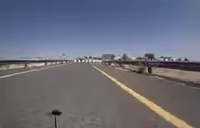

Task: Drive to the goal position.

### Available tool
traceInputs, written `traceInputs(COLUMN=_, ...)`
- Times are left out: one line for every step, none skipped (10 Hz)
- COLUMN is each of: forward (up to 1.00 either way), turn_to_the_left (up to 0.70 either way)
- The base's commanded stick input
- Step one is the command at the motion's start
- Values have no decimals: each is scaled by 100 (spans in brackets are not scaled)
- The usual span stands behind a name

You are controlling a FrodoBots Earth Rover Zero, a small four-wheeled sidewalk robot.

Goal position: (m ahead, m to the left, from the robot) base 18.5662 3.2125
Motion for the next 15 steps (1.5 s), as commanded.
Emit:
traceInputs(forward=70, turn_to_the_left=0)
traceInputs(forward=70, turn_to_the_left=0)
traceInputs(forward=70, turn_to_the_left=0)
traceInputs(forward=70, turn_to_the_left=0)
traceInputs(forward=70, turn_to_the_left=0)
traceInputs(forward=70, turn_to_the_left=0)
traceInputs(forward=70, turn_to_the_left=0)
traceInputs(forward=70, turn_to_the_left=0)
traceInputs(forward=70, turn_to_the_left=0)
traceInputs(forward=70, turn_to_the_left=0)
traceInputs(forward=70, turn_to_the_left=0)
traceInputs(forward=70, turn_to_the_left=0)
traceInputs(forward=70, turn_to_the_left=0)
traceInputs(forward=70, turn_to_the_left=0)
traceInputs(forward=70, turn_to_the_left=0)
